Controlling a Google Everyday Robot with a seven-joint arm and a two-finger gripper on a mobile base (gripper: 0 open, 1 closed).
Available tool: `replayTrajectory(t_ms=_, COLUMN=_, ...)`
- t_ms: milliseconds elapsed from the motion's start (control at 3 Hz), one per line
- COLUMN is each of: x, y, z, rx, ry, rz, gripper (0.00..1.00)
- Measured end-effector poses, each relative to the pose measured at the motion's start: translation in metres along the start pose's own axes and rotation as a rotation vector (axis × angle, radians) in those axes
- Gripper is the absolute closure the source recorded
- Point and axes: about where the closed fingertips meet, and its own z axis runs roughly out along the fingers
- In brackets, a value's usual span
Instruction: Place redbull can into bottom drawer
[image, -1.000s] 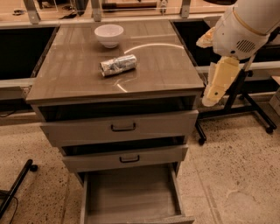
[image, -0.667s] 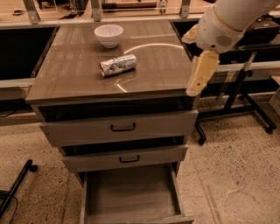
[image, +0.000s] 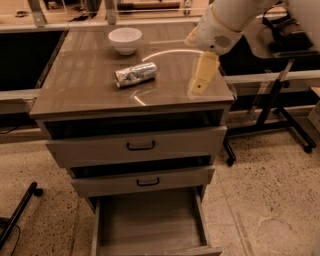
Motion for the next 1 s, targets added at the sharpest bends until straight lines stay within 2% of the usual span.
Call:
replayTrajectory(t_ms=333, x=-0.027, y=-0.028, z=0.044, rx=-0.036, ry=-0.036, rz=0.019, gripper=0.00)
replayTrajectory(t_ms=667, x=-0.027, y=-0.028, z=0.044, rx=-0.036, ry=-0.036, rz=0.019, gripper=0.00)
replayTrajectory(t_ms=1000, x=-0.036, y=-0.038, z=0.057, rx=-0.043, ry=-0.034, rz=-0.005, gripper=0.00)
